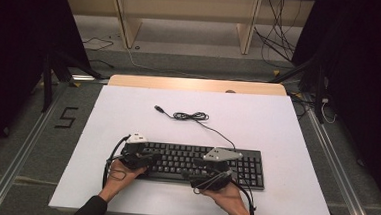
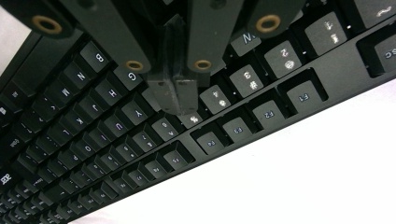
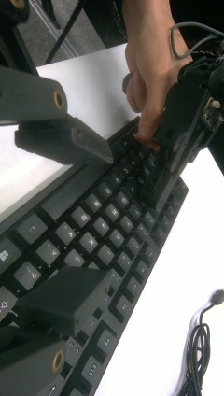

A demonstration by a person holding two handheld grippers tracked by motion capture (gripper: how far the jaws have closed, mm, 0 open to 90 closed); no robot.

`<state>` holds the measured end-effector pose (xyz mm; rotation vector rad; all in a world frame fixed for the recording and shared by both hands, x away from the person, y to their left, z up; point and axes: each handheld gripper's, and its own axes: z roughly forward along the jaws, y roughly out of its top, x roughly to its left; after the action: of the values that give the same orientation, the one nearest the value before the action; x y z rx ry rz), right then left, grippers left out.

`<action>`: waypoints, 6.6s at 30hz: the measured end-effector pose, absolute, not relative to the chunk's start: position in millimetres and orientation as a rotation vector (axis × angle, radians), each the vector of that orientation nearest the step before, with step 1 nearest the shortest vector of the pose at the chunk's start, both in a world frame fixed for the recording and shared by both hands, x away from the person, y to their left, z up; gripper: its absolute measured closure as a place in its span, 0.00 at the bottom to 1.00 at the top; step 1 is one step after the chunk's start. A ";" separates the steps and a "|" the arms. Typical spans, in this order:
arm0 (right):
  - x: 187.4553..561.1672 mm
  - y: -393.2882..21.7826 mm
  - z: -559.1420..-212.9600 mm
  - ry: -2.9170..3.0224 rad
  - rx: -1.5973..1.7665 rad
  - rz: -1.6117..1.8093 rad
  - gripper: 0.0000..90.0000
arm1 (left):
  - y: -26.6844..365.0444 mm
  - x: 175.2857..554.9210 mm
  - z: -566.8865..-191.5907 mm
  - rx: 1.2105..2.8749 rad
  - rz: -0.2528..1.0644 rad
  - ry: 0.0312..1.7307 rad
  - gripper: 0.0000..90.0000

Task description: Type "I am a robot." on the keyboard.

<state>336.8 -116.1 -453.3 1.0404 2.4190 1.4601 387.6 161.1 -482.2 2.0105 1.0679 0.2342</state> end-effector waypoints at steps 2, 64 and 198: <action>336.9 -116.3 -452.9 2.418 1.039 1.460 0.42 | 161.2 387.2 -481.2 2.009 0.234 1.070 0.99; 384.6 -92.9 -476.0 2.396 1.194 1.200 1.00 | 195.3 337.7 -456.9 1.794 0.207 0.974 0.33; 381.0 -83.2 -459.0 2.457 1.090 1.326 0.62 | 206.3 330.9 -459.8 1.749 0.268 0.977 0.29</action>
<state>381.0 -83.2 -459.0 1.0900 2.4567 1.3264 330.9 206.3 -459.8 1.7486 0.9770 0.2676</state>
